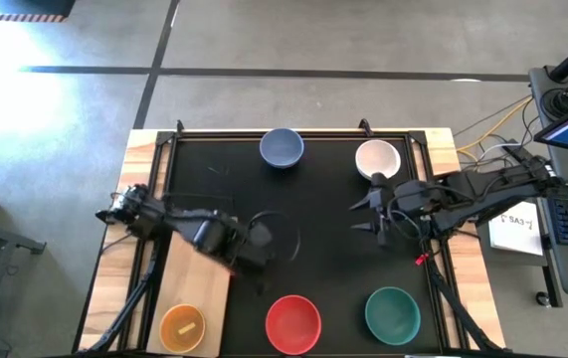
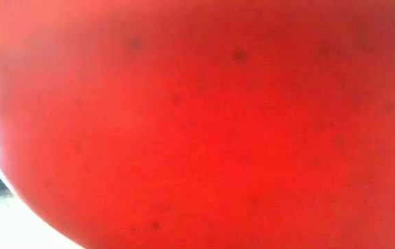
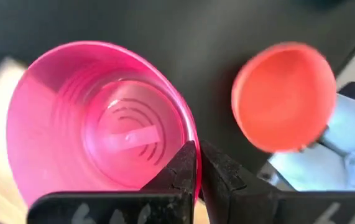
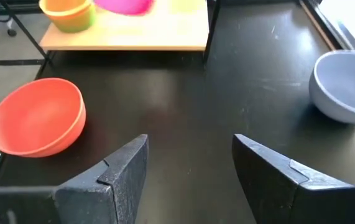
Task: Place and stack bowls onto a shelf
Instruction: Put the pink bowl on the shelf
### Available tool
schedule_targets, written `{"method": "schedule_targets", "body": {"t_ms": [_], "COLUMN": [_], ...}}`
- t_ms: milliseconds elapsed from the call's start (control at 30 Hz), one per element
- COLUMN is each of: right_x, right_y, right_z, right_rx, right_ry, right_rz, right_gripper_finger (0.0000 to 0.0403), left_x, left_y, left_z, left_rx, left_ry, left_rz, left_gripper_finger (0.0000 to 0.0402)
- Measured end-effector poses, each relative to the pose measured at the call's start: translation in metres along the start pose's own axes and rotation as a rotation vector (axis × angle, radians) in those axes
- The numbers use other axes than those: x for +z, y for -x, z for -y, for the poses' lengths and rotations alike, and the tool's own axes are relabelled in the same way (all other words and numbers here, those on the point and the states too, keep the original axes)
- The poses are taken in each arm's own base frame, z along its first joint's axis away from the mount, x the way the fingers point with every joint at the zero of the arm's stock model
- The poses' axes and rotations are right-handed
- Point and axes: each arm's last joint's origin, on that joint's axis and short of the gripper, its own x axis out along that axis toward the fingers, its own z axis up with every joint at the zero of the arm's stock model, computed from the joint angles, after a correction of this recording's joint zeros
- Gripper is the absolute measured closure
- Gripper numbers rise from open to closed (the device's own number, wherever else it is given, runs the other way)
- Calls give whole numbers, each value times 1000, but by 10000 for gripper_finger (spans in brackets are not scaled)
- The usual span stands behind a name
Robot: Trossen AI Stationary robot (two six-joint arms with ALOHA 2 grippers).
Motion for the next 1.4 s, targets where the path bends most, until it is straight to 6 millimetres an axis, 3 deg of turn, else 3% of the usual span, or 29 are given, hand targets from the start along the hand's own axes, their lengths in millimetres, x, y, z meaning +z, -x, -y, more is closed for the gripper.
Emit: {"method": "schedule_targets", "body": {"t_ms": [333, 667, 933, 1167, 1400], "right_x": [-3, -6, -5, -3, -3], "right_y": [-24, -47, -54, -52, -51], "right_z": [-3, -6, -7, -8, -7], "right_rx": [-18, -22, -18, -13, -12], "right_ry": [-43, -77, -86, -97, -97], "right_rz": [-84, -151, -152, -132, -127], "right_gripper_finger": [182, 182, 182, 182, 182], "left_x": [-80, -131, -142, -146, -148], "left_y": [-26, -21, -26, -53, -70], "left_z": [19, 29, 28, 22, 28], "left_rx": [121, 152, 185, 252, 172], "left_ry": [243, 379, 396, 368, 337], "left_rz": [-229, -345, -305, -297, -319], "left_gripper_finger": [401, 401, 401, 401, 401]}}
